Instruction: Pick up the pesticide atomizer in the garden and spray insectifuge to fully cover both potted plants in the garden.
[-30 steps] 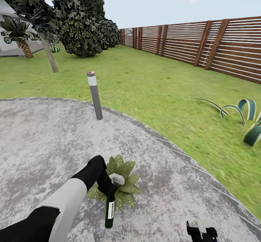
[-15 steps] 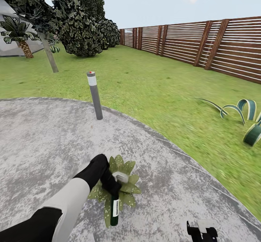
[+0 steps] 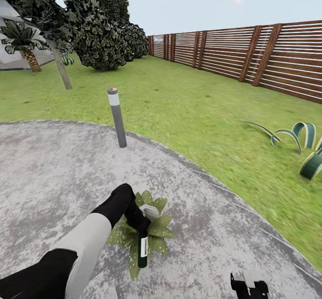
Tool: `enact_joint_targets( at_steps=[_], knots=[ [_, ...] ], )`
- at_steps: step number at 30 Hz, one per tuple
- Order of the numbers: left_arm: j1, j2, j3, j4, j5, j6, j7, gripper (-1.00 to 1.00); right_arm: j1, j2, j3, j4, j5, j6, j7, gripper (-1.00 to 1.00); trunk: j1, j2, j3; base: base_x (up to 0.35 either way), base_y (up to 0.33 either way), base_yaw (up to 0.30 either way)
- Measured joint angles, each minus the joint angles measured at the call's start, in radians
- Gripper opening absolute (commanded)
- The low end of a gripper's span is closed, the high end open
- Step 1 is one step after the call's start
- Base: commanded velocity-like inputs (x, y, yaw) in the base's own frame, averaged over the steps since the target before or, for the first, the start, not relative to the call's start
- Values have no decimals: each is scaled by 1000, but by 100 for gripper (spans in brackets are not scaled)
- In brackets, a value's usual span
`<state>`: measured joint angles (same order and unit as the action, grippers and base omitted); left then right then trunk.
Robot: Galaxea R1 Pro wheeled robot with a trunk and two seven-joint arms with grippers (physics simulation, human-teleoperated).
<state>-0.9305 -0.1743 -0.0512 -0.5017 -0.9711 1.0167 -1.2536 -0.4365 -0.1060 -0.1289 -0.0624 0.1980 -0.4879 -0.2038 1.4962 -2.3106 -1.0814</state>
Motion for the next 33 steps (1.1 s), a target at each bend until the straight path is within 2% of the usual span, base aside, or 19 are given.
enact_joint_targets(
  at_steps=[9, 15, 26, 29, 30, 33],
  knots=[
    [15, 0, 2, 14, -6, -5, 1, -100, 0, 0, 0, 0, 0, 0, 0, 100, 1, 0, 0, -21, 0, 0],
    [14, 2, 1, 14, -18, -5, 8, -100, 0, 0, 0, 0, 0, 0, 0, 100, 1, 0, 0, -313, 24, 0],
    [16, 4, 0, 15, -17, -11, 9, -100, 0, 0, 0, 0, 0, 0, 0, 100, 1, 0, 0, -338, 100, 0],
    [38, 3, -1, 14, -15, -16, 11, -100, 0, -1, 0, 0, 0, 0, 0, 100, 1, 0, 0, -338, 81, 0],
    [50, 2, -2, 13, -15, -24, 11, -100, 0, -1, 0, 0, 0, 0, 0, 100, 1, 0, 0, -338, 23, 0],
    [82, 5, -1, 9, -9, -123, 7, -100, 0, -1, 0, 0, 0, 0, 0, 100, 1, 0, 0, -338, 7, 0]
  ],
)
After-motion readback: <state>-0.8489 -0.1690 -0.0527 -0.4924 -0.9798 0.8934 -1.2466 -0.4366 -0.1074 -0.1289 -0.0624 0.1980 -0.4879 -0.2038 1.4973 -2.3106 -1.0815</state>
